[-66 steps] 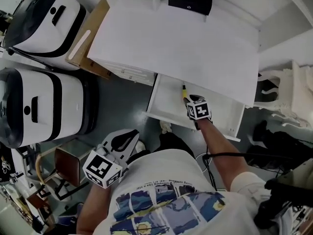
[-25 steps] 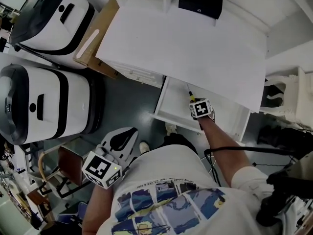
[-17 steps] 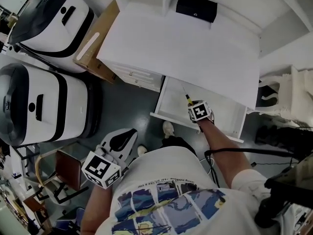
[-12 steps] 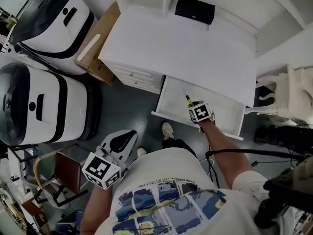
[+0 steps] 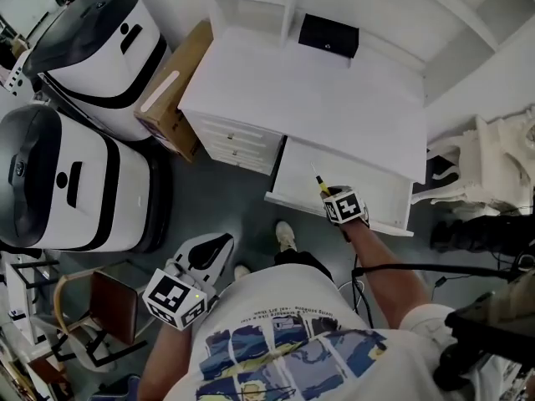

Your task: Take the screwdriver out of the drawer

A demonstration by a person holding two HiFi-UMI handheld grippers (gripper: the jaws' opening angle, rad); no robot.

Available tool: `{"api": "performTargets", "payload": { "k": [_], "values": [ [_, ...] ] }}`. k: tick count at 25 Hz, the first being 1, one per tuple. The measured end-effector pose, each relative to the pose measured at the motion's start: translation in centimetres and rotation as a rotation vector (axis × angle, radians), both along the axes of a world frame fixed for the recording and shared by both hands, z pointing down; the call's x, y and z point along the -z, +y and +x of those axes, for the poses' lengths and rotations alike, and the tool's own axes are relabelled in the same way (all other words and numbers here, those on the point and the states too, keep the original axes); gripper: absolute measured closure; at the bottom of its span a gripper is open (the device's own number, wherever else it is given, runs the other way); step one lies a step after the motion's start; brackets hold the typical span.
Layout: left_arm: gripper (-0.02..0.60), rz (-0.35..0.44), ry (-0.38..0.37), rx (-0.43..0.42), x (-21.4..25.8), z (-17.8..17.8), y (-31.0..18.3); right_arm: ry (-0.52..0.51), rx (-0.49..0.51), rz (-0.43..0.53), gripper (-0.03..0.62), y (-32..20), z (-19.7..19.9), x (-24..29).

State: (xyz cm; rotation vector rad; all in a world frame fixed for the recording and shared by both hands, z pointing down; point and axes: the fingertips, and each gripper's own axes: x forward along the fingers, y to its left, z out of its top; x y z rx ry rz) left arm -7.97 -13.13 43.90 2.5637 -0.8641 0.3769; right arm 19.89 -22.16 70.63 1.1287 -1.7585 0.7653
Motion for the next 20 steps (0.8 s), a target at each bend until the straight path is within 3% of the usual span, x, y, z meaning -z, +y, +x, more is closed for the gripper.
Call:
{"api": "performTargets", "payload": {
  "k": [10, 20],
  "values": [
    [0.568, 0.004, 0.012, -0.016, -0.2, -4.3, 4.4, -0.059, -0.003, 0.066, 0.497, 4.8, -5.3, 5.0],
    [0.568, 0.019, 0.037, -0.062, -0.7, -6.0, 7.2, -0.110, 0.045, 0.123, 0.497, 9.6, -10.7, 9.2]
  ]
}}
